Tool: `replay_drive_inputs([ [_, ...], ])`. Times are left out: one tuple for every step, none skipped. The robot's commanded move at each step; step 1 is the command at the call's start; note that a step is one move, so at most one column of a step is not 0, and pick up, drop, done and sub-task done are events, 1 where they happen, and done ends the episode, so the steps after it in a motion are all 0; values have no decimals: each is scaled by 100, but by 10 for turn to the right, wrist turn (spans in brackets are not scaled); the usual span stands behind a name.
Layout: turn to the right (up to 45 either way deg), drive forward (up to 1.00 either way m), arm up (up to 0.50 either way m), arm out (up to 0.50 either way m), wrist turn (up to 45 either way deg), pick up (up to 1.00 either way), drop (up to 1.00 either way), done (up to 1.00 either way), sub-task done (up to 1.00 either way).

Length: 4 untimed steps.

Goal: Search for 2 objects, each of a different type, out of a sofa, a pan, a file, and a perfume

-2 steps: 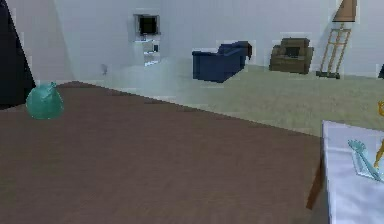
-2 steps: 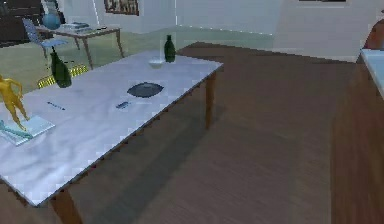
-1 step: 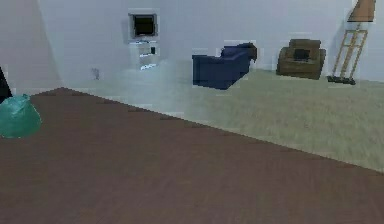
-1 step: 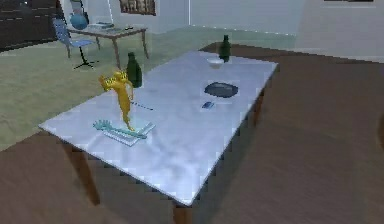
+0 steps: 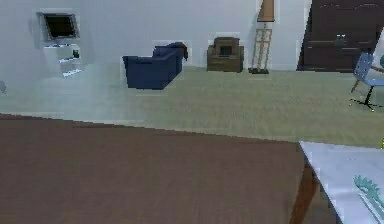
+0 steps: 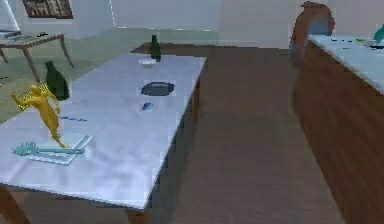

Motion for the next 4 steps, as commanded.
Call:
replay_drive_inputs([
  [0,100,0,0,0,0,0,0,0],
  [0,100,0,0,0,0,0,0,0],
  [0,100,0,0,0,0,0,0,0],
  [30,0,0,0,0,0,0,0,0],
])
